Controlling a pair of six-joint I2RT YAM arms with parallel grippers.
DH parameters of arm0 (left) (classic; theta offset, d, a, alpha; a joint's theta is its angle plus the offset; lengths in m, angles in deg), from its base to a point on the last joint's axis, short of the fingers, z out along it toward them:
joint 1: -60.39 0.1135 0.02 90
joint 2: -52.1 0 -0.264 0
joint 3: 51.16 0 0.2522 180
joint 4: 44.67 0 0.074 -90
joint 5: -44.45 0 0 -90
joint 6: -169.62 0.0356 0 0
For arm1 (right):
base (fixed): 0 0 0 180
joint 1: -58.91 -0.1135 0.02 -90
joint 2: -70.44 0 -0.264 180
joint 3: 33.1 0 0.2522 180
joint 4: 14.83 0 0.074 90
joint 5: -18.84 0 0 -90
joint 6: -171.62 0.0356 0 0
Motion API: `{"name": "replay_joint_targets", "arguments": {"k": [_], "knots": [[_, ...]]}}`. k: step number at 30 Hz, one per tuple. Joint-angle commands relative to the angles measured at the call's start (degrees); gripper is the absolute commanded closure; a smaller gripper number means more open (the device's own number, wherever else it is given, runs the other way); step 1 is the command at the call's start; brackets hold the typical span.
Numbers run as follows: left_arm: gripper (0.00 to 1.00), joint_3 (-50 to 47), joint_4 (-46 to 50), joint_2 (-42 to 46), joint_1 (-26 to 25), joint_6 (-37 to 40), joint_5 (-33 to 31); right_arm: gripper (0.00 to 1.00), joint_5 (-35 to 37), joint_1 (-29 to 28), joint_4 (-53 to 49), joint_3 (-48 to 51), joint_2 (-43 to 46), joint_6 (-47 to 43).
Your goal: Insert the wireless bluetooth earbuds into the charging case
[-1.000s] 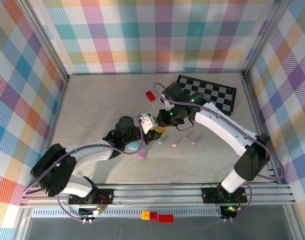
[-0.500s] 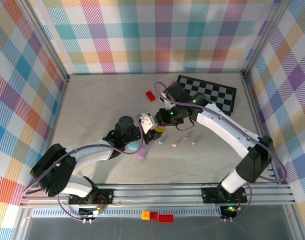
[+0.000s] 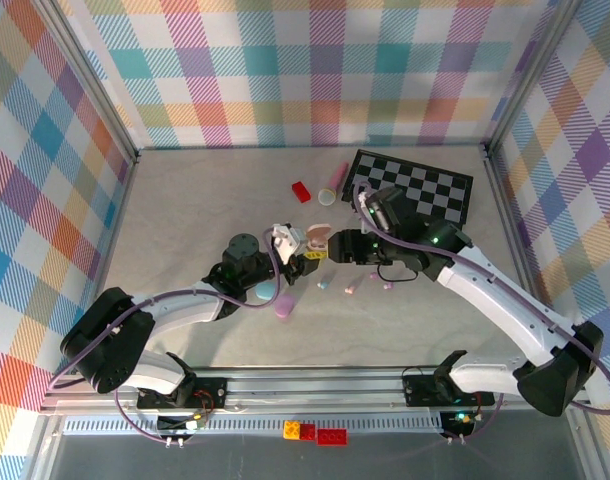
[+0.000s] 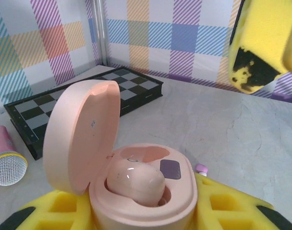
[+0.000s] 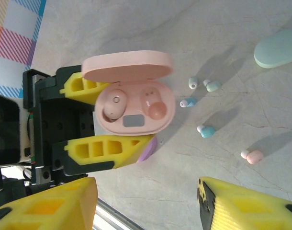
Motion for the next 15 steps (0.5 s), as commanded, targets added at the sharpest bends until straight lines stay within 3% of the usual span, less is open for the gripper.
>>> {"name": "replay_joint_targets", "arguments": {"k": [1, 5, 10, 15], "knots": [[0.67, -0.7, -3.8, 1.0, 0.1, 0.5, 2.8, 0.41, -3.0, 0.6, 5.3, 0.3, -0.8, 2.3], [0.67, -0.4, -3.8, 0.8, 0.1, 1.6, 4.3, 0.41, -3.9, 0.6, 4.9, -2.0, -3.7, 2.7], [0.67, 0.1, -1.8, 1.2, 0.1, 3.0, 4.6, 0.67, -5.2, 0.6, 4.9, -4.3, -6.3, 3.1], [0.67, 0.3, -0.5, 1.3, 0.1, 4.0, 4.9, 0.77, -8.1, 0.7, 5.3, -5.5, -8.2, 2.8]]}}
